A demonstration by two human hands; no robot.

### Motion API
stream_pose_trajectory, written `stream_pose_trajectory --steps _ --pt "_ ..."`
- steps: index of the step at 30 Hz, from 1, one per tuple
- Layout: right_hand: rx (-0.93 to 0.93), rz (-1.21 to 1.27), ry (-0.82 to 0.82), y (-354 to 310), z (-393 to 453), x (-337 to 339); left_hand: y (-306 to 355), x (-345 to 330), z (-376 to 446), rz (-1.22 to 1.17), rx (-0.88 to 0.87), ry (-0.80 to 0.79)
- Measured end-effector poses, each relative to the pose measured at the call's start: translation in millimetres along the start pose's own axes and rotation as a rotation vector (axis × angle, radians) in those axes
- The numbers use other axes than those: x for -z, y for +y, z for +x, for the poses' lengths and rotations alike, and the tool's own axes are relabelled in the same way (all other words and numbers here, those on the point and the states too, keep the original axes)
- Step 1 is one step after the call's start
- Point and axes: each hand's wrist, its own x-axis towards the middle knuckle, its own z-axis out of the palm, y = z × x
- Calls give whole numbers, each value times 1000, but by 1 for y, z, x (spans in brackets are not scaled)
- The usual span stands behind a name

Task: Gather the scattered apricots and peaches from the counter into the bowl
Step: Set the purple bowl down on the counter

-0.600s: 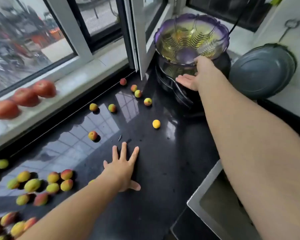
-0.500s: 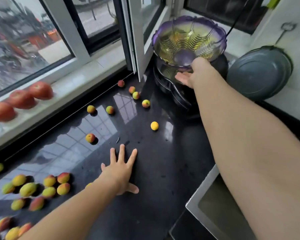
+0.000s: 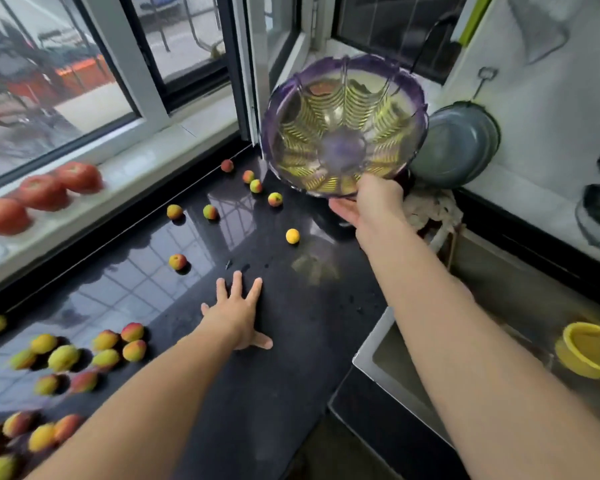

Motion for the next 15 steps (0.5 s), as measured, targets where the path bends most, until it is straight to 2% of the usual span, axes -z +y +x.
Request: stream_pose_trajectory --steps 2,3,5,7,10,12,15 --pt "-24 -73 -12 31 -49 24 -5 -9 -25 -122 -53 85" --pt "-42 -95 -14 53 -75 40 -9 -16 -42 -257 -84 159" --pt "-101 -139 -49 93 -123 70 -21 -36 -85 -676 -45 316" --pt "-193 -174 -125 131 -176 90 -47 -64 -140 -1120 79 444" --pt "-295 -260 -247 188 -254 101 -95 -111 -236 -1673 277 435" --pt "-346 -340 -336 225 -305 95 -131 -148 -299 -1852 381 422" --pt "-410 -471 -511 276 -374 78 -188 -204 -373 -2163 490 519"
